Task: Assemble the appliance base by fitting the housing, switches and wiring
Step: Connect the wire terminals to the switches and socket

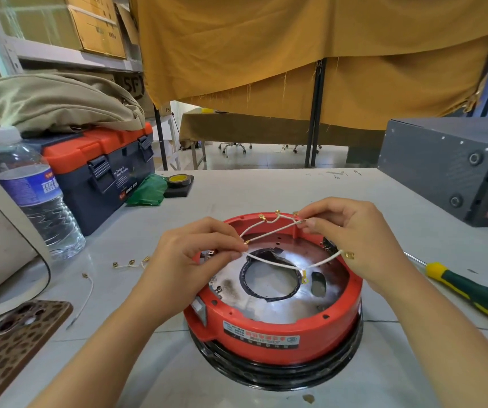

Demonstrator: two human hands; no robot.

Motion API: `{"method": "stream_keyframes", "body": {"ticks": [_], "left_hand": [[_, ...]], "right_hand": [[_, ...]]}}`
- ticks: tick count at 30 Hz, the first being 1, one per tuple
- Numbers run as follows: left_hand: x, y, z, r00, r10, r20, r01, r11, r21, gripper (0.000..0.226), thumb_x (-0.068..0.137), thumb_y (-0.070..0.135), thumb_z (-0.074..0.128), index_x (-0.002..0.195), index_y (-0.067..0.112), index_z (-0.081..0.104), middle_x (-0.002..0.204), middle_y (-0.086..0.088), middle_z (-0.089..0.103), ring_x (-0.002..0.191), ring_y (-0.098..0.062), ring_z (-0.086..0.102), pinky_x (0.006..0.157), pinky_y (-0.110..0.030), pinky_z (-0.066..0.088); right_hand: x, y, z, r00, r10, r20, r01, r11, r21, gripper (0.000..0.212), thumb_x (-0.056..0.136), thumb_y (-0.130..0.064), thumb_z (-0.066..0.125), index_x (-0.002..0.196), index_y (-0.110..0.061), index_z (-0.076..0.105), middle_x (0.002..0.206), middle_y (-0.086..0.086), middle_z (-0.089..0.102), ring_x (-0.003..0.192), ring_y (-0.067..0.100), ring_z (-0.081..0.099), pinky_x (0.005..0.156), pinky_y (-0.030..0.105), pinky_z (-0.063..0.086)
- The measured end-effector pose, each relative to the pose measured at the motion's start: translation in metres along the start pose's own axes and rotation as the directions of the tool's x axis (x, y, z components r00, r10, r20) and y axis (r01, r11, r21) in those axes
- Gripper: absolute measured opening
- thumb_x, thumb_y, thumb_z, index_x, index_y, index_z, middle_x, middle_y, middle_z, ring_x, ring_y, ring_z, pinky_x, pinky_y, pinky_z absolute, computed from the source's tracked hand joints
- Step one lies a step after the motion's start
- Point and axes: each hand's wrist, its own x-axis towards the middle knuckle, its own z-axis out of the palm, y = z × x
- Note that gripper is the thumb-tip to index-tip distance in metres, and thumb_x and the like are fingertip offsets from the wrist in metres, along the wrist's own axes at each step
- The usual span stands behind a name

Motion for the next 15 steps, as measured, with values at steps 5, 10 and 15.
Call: {"method": "stream_keyframes", "body": {"ticks": [5, 10, 15], "left_hand": [[-0.0008, 0.0021, -0.0010, 0.999, 0.018, 0.033, -0.020, 0.999, 0.037, 0.014, 0.078, 0.009, 0.069, 0.084, 0.019, 0.076, 0.089, 0.008, 0.066, 0.085, -0.005, 0.063, 0.078, -0.016, 0.047], [-0.0013, 0.0039, -0.0016, 0.997, 0.031, 0.067, -0.033, 0.999, 0.033, 0.011, 0.078, 0.013, 0.068, 0.085, 0.019, 0.076, 0.088, 0.009, 0.064, 0.084, -0.003, 0.061, 0.076, -0.013, 0.045], [-0.0020, 0.0053, -0.0010, 0.995, 0.038, 0.089, -0.040, 0.999, 0.027, 0.010, 0.079, 0.015, 0.069, 0.085, 0.019, 0.076, 0.086, 0.011, 0.064, 0.083, -0.004, 0.062, 0.073, -0.011, 0.045]], "right_hand": [[0.0015, 0.0018, 0.0010, 1.000, -0.008, -0.018, 0.008, 1.000, -0.013, 0.025, 0.085, 0.006, 0.062, 0.092, -0.017, 0.069, 0.084, 0.001, 0.075, 0.082, 0.010, 0.072, 0.080, 0.020, 0.054], [0.0016, 0.0027, 0.0005, 1.000, -0.026, -0.009, 0.026, 1.000, 0.016, 0.035, 0.086, 0.010, 0.059, 0.107, -0.018, 0.062, 0.099, 0.003, 0.069, 0.087, 0.010, 0.072, 0.078, 0.019, 0.054], [0.0004, 0.0031, -0.0008, 0.999, -0.011, 0.052, 0.012, 1.000, -0.023, 0.039, 0.087, 0.005, 0.060, 0.118, -0.019, 0.057, 0.109, -0.001, 0.067, 0.094, 0.008, 0.070, 0.085, 0.023, 0.053]]}}
